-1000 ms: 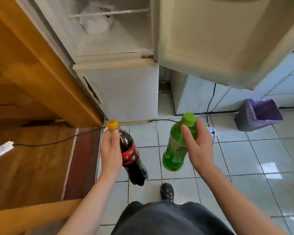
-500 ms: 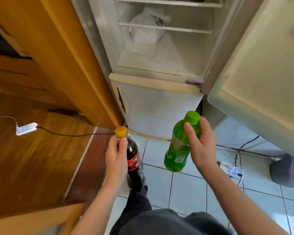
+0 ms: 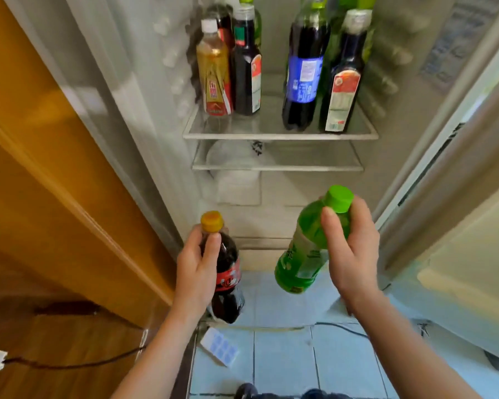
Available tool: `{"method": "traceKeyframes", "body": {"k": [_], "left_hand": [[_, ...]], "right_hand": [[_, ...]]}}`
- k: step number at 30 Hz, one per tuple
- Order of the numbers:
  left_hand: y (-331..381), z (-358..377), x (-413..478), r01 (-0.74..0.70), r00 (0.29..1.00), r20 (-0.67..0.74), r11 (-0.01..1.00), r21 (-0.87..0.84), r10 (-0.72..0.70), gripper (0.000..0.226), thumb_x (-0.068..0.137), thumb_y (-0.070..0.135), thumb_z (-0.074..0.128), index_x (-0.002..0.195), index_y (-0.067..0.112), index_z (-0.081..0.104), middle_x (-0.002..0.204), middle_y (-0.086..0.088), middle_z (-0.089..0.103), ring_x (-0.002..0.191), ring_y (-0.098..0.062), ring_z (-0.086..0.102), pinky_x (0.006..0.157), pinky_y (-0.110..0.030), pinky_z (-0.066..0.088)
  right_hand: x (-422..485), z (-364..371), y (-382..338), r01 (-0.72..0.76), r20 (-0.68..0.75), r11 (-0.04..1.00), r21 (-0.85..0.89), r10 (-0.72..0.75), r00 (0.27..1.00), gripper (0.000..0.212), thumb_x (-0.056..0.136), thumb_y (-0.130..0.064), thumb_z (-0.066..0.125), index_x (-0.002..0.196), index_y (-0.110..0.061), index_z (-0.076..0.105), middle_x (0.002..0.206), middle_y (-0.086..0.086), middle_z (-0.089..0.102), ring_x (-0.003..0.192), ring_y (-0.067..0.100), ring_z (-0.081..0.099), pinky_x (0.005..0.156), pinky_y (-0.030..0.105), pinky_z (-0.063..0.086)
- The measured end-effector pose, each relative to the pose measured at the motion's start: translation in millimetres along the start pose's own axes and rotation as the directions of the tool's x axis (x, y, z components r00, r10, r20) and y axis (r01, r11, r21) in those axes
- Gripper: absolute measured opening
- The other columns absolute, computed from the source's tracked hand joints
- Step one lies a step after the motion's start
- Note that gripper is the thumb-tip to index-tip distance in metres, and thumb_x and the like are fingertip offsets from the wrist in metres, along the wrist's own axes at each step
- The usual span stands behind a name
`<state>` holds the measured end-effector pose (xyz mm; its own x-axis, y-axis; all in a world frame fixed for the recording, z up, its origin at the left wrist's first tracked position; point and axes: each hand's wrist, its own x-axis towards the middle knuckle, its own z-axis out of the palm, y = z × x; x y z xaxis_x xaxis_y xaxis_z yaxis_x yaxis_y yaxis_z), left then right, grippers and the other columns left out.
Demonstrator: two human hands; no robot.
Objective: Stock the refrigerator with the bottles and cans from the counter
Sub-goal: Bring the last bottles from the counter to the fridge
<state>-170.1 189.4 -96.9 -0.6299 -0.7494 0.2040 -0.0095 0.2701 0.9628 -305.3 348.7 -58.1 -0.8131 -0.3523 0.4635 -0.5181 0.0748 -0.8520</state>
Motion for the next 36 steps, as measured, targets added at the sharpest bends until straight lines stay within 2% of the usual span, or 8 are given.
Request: {"method": "traceKeyframes", "body": {"k": [5,12,17,21,25,28,32,36], "left_hand": [[27,-8,80,-0.127,0.991,0.031,0.988,-0.086,0.13,0.029,0.084,0.05,0.043,0.097,0.031,0.059,0.093,0.019,0.067,0.09,0.003,0.062,0.075,-0.005,0.043],[75,-12,161,-0.232,0.97,-0.126,0.951,-0.204,0.209,0.031,0.082,0.058,0.045,0.09,0.033,0.061,0.094,0.007,0.07,0.093,-0.013,0.065,0.083,-0.025,0.051],[107,-10,216,-0.348,0.924,-0.224,0.926,-0.149,0.311,0.022,0.085,0.05,0.047,0.081,0.039,0.065,0.086,0.003,0.069,0.079,-0.009,0.066,0.066,-0.016,0.05],[115,-5,257,-0.495,0.845,-0.304,0.859,-0.129,0.441,0.024,0.093,0.042,0.046,0.083,0.031,0.064,0.084,0.004,0.066,0.081,-0.011,0.061,0.073,-0.021,0.048],[112,11,287,-0.494,0.821,-0.378,0.865,-0.092,0.428,0.022,0.09,0.04,0.046,0.08,0.029,0.061,0.08,0.008,0.064,0.079,-0.003,0.06,0.072,-0.015,0.046],[108,24,301,-0.475,0.823,-0.38,0.878,-0.051,0.423,0.025,0.09,0.04,0.045,0.081,0.023,0.061,0.079,0.002,0.059,0.077,-0.013,0.055,0.073,-0.033,0.046],[108,34,310,-0.495,0.791,-0.404,0.869,0.015,0.458,0.042,0.089,0.043,0.043,0.083,0.005,0.061,0.074,-0.007,0.057,0.073,-0.01,0.05,0.07,-0.026,0.042],[106,40,309,-0.534,0.735,-0.421,0.837,0.123,0.531,0.033,0.092,0.034,0.044,0.098,0.007,0.062,0.08,0.017,0.057,0.078,0.008,0.053,0.075,-0.009,0.041]], "right_hand": [[74,26,-24,0.125,-0.045,0.991,0.047,-0.123,0.991,0.011,0.087,-0.039,0.045,0.097,-0.039,0.05,0.086,-0.028,0.055,0.08,-0.005,0.052,0.069,0.008,0.039],[148,69,-44,0.194,-0.051,0.972,0.136,-0.188,0.981,0.013,0.087,-0.041,0.048,0.099,-0.037,0.053,0.088,-0.019,0.055,0.082,-0.002,0.052,0.075,0.019,0.041],[198,96,-52,0.184,-0.021,0.972,0.144,-0.183,0.983,0.028,0.085,-0.046,0.048,0.107,-0.03,0.056,0.096,-0.015,0.058,0.09,0.0,0.055,0.08,0.022,0.045],[232,119,-50,0.212,-0.001,0.961,0.176,-0.215,0.977,0.032,0.088,-0.043,0.049,0.111,-0.023,0.057,0.101,-0.012,0.058,0.094,0.001,0.054,0.083,0.019,0.042],[257,136,-42,0.218,-0.033,0.965,0.149,-0.216,0.976,0.038,0.089,-0.041,0.049,0.116,-0.016,0.057,0.106,-0.006,0.059,0.098,0.007,0.055,0.087,0.026,0.044],[268,143,-35,0.205,-0.009,0.971,0.122,-0.205,0.979,0.041,0.088,-0.044,0.048,0.118,-0.015,0.056,0.108,-0.004,0.06,0.1,0.009,0.055,0.089,0.031,0.045],[275,147,-25,0.183,0.001,0.977,0.105,-0.184,0.983,0.04,0.09,-0.042,0.05,0.118,-0.015,0.056,0.11,-0.001,0.06,0.102,0.013,0.055,0.091,0.036,0.045],[282,148,-21,0.13,0.02,0.983,0.127,-0.134,0.991,0.033,0.09,-0.039,0.055,0.115,-0.018,0.056,0.107,-0.002,0.06,0.102,0.012,0.055,0.092,0.038,0.046]]}}
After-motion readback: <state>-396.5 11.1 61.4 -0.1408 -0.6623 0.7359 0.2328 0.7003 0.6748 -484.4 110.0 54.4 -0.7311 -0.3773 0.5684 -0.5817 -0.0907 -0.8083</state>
